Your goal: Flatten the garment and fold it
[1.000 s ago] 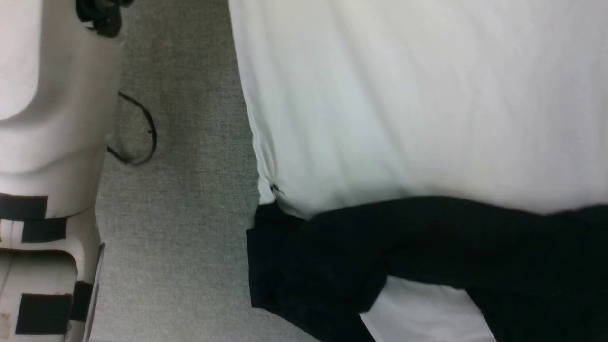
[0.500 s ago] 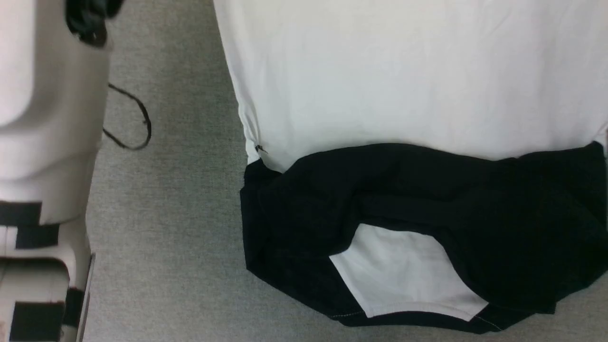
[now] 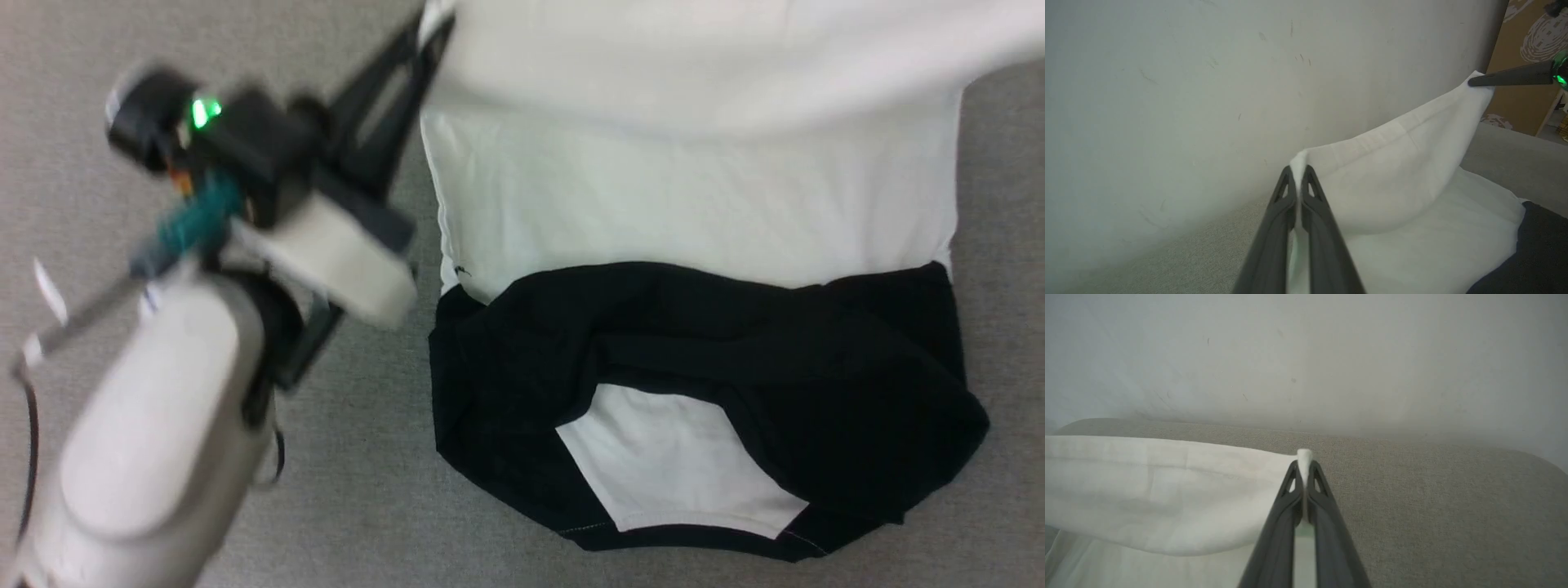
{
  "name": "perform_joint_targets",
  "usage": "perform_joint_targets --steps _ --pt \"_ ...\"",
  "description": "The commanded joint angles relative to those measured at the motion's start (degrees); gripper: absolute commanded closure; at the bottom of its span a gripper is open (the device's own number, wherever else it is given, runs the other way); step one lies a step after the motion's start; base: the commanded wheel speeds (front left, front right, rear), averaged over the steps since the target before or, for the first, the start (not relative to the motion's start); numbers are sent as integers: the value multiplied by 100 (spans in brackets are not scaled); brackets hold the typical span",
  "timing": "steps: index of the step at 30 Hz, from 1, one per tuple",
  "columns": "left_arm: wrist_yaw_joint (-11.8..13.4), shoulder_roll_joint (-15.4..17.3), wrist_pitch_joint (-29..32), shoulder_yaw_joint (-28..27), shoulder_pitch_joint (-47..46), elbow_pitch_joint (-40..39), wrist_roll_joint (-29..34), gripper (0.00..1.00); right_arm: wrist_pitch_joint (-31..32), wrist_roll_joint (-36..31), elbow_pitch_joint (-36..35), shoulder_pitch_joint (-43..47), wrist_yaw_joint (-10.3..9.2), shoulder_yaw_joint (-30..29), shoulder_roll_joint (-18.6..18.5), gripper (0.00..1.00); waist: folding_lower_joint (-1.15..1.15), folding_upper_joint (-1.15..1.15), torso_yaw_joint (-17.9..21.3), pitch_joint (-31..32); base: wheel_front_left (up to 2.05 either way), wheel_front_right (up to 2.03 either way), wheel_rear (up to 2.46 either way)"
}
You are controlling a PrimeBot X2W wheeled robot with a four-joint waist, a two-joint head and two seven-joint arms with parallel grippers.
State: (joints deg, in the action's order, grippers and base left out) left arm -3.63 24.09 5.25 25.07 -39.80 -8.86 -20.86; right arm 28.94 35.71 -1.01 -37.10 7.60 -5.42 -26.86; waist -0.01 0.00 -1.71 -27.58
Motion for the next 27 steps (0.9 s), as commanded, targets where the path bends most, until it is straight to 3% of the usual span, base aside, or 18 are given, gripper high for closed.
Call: perform_joint_targets --steps 1,5,10,14,22,27 --pt "110 64 -123 27 341 -209 61 100 -90 69 -175 328 -11 -105 66 100 1 0 9 369 0 0 0" --pt "344 267 -389 196 1251 -645 343 100 -260 171 -657 1247 -11 -343 282 100 1 0 35 589 0 0 0" --pt "705 336 -678 294 2334 -1052 393 100 -431 246 -1179 2288 -11 -634 596 100 1 0 91 807 0 0 0" --pt "855 364 -869 452 3043 -1251 373 100 -510 354 -1501 2983 -11 -775 808 100 1 0 128 936 0 0 0" --pt "954 378 -1288 570 3849 -1096 189 100 -491 581 -1728 3958 -11 -832 1002 100 1 0 175 1110 0 0 0" --pt "841 538 -1401 667 4279 -997 27 100 -446 760 -1757 4594 -11 -804 909 100 1 0 123 1161 0 0 0"
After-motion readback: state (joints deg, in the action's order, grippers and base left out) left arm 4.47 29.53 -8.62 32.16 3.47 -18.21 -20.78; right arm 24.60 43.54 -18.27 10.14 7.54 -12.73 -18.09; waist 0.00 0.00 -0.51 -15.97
